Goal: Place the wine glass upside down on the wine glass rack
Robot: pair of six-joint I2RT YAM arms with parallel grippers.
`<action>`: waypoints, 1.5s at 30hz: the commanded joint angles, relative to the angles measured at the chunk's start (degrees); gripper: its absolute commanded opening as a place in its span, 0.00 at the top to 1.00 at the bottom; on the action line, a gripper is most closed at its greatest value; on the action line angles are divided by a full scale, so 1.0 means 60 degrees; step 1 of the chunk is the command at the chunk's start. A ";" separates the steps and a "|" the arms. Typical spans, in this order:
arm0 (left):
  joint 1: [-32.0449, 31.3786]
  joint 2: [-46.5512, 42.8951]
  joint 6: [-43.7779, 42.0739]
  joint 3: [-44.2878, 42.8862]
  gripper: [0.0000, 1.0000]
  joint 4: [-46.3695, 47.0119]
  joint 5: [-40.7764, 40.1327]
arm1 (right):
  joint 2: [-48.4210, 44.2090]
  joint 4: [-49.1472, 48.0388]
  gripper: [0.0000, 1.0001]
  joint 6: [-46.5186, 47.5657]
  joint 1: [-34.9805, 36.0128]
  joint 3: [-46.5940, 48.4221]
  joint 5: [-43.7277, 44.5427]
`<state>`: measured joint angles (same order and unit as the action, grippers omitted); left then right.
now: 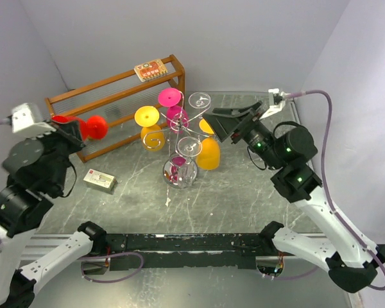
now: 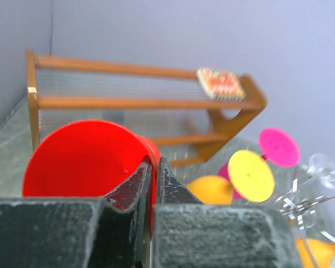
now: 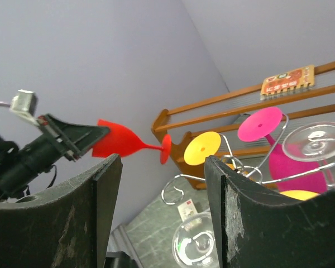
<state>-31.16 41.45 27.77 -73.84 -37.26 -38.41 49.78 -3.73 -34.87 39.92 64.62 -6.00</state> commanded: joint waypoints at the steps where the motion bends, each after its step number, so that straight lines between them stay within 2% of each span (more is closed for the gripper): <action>1: 0.0067 -0.0471 -0.1546 -0.0558 0.93 0.1752 -0.0072 | 0.0658 -0.0673 0.39 -0.1042 0.0043 0.0397 -0.0234; 8: 0.0072 -0.1038 -0.1459 -0.0436 0.93 0.3562 0.0949 | 0.1817 -0.1534 0.40 -0.2237 0.0127 0.0959 -0.0471; 12: 0.0066 -0.1205 -0.0884 -0.0257 0.93 0.4553 0.1898 | 0.2546 -0.1005 0.40 -0.2680 0.0383 0.1770 0.0485; 16: 0.0066 -0.1308 -0.0408 0.0164 0.93 0.5613 0.2604 | 0.3243 -0.0892 0.40 -0.3275 0.0639 0.2488 0.0816; 22: 0.0068 -0.1140 -0.0055 0.0924 0.93 0.7274 0.3170 | 0.4544 -0.0908 0.40 -0.3970 0.1823 0.3662 0.1365; 28: 0.0066 -0.0793 0.0079 0.1228 0.93 0.7914 0.3789 | 0.5385 -0.1269 0.42 -0.4672 0.2789 0.4221 0.2704; 33: 0.0073 -0.0723 0.0212 0.1308 0.93 0.8145 0.4658 | 0.6243 -0.0668 0.50 -0.5336 0.2932 0.5436 0.3018; 39: 0.0066 -0.0726 0.0394 0.1364 0.93 0.8769 0.5283 | 0.6856 -0.0337 0.52 -0.6032 0.3100 0.6314 0.3776; 45: 0.0066 -0.0568 0.0535 0.1460 0.93 0.9046 0.5784 | 0.7529 0.0103 0.54 -0.6384 0.3151 0.7370 0.3804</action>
<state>-31.16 37.58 29.41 -65.49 12.71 -8.64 92.60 -5.17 -70.83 58.85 104.66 14.22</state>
